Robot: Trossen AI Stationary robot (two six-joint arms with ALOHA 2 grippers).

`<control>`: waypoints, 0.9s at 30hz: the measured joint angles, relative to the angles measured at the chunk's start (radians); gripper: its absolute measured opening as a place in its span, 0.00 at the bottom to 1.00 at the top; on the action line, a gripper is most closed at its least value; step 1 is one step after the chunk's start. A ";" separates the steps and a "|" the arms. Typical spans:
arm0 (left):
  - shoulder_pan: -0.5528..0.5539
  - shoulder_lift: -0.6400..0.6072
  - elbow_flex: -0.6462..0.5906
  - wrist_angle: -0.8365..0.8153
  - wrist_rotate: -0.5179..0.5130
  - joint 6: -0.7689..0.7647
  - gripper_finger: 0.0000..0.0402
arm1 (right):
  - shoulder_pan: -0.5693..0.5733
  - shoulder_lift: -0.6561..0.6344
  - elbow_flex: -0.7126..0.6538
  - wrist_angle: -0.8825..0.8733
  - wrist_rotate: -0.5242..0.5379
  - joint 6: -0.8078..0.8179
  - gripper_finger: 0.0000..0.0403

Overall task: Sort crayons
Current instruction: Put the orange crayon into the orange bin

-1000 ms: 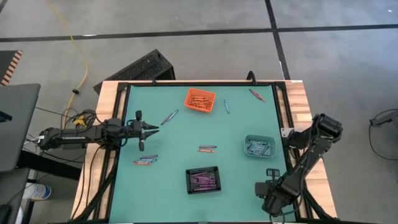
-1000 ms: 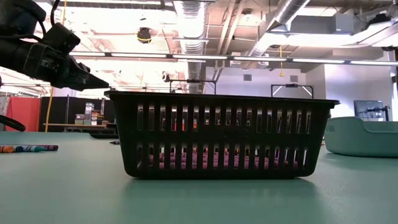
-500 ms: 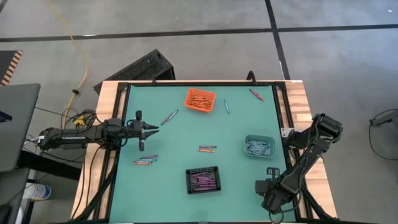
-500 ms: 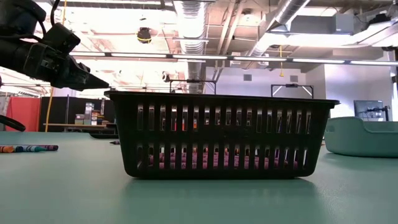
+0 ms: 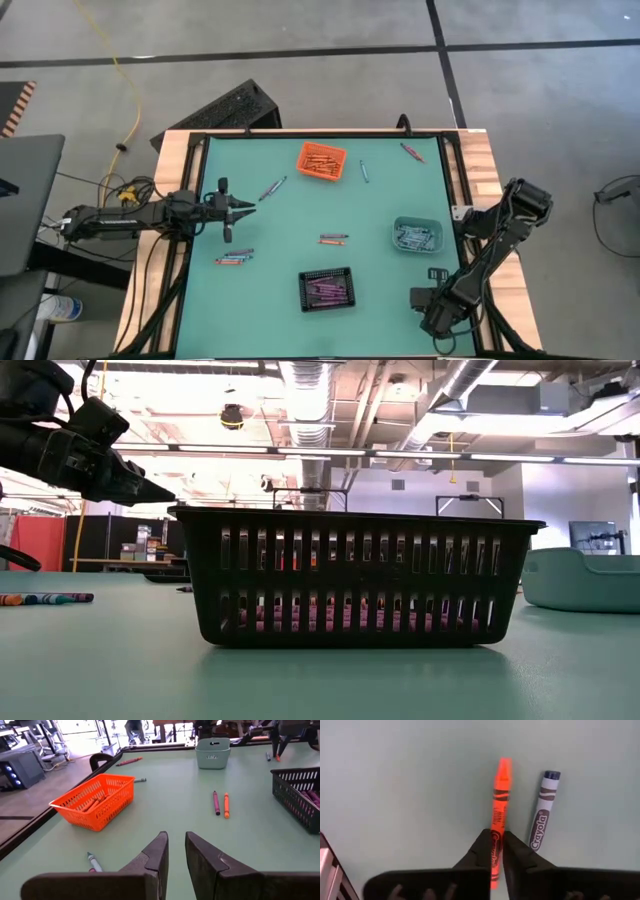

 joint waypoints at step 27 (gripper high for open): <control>0.000 0.002 0.000 0.000 0.000 0.000 0.13 | -0.583 -0.309 0.003 0.182 0.315 -0.870 0.01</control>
